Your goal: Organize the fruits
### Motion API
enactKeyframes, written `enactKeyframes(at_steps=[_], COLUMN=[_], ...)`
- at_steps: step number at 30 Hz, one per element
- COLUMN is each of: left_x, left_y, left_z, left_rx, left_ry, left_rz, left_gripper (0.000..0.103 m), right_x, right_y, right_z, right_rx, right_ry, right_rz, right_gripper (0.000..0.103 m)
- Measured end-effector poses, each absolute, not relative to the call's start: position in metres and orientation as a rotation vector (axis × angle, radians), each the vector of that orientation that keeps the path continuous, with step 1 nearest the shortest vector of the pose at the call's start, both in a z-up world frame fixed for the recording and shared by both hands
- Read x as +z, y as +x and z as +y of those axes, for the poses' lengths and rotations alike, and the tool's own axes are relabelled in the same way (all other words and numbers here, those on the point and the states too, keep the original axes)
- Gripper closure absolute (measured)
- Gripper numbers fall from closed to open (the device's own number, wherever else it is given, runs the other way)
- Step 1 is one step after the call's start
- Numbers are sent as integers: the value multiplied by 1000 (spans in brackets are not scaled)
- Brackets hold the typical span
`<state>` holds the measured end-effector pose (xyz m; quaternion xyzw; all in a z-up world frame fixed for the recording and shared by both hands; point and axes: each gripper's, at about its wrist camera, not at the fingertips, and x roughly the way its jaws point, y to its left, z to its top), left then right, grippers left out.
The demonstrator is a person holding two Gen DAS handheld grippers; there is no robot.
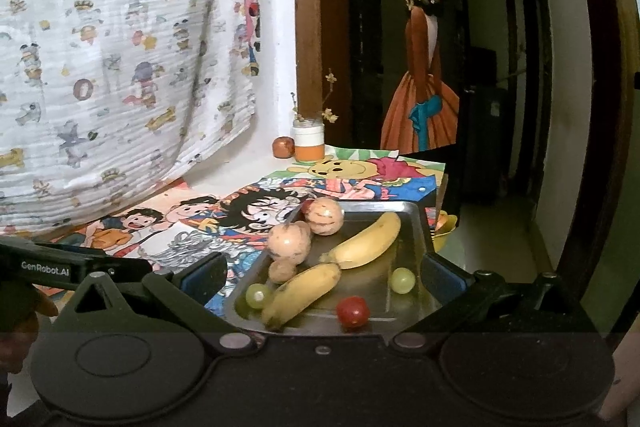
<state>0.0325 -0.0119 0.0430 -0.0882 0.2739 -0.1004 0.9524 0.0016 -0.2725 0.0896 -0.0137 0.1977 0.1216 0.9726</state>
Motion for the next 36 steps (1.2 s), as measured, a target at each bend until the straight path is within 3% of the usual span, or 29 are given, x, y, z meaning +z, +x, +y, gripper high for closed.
enactKeyframes(at_steps=[36], left_x=[26], left_y=[-11], left_z=[10], left_rx=[-123], left_ry=[-153], left_rz=[541], left_gripper=[0], right_x=[57], right_y=[-46], right_z=[-247], right_rx=[204], right_ry=[-42], right_rz=[340], right_gripper=[0])
